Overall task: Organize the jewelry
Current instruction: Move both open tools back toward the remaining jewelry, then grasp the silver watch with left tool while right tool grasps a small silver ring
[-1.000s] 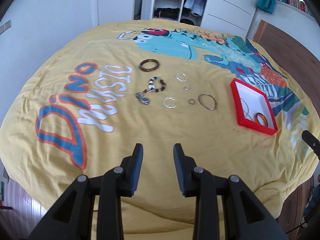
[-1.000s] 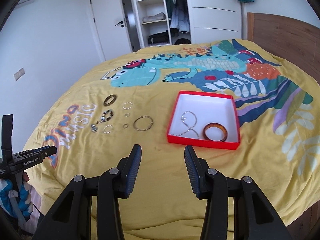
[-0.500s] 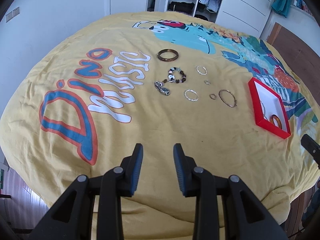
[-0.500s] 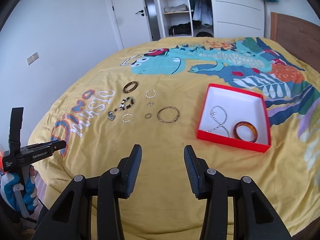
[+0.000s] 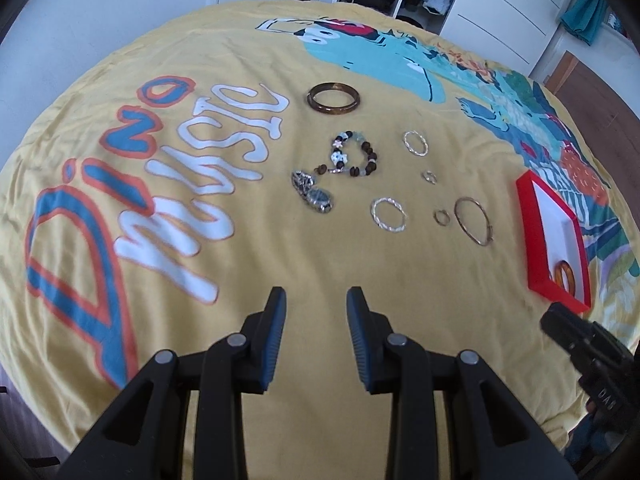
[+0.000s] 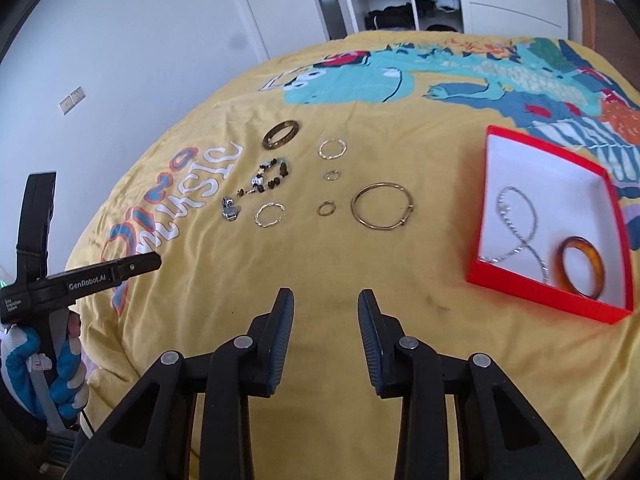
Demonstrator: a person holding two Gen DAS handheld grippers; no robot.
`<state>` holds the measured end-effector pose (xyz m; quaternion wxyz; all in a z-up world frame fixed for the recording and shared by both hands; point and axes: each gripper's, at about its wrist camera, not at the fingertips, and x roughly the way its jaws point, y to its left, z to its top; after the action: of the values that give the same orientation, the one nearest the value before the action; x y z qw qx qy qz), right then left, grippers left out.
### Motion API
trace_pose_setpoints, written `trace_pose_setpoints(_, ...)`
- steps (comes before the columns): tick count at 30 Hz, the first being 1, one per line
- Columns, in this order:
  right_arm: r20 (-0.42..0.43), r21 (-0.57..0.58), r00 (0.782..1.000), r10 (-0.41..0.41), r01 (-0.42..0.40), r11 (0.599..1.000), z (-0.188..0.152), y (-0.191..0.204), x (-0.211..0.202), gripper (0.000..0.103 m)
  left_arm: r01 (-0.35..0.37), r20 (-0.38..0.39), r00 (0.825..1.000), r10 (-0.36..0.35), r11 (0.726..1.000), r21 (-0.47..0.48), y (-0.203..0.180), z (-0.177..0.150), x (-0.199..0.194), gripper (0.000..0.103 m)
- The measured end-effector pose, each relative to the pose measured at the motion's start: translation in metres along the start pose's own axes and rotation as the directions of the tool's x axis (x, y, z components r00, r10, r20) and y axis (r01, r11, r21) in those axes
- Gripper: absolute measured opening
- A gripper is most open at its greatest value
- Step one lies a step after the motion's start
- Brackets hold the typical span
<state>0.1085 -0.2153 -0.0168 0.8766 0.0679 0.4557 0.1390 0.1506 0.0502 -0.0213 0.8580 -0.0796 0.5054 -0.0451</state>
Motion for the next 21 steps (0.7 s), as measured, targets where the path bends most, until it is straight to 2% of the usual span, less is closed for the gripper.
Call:
trace_pose_setpoints(11, -0.070, 0.014, 0.995, 0.077, -0.077, 0.997, 0.029, -0.005, 0.090, 0.030, 0.003, -0.006, 1.000, -0.003, 0.998, -0.066, 0.003, 0.051, 0.060, 0.030)
trace_pose_setpoints(15, -0.085, 0.030, 0.992, 0.088, -0.085, 0.996, 0.033, -0.009, 0.110, 0.030, 0.025, -0.020, 0.999, -0.026, 0.996, -0.086, 0.005, 0.060, 0.076, 0.030)
trace_pose_setpoints(21, -0.078, 0.036, 0.992, 0.095, -0.092, 0.995, 0.043, -0.012, 0.124, 0.030, 0.020, -0.048, 0.999, -0.024, 0.996, -0.092, 0.004, 0.065, 0.097, 0.030)
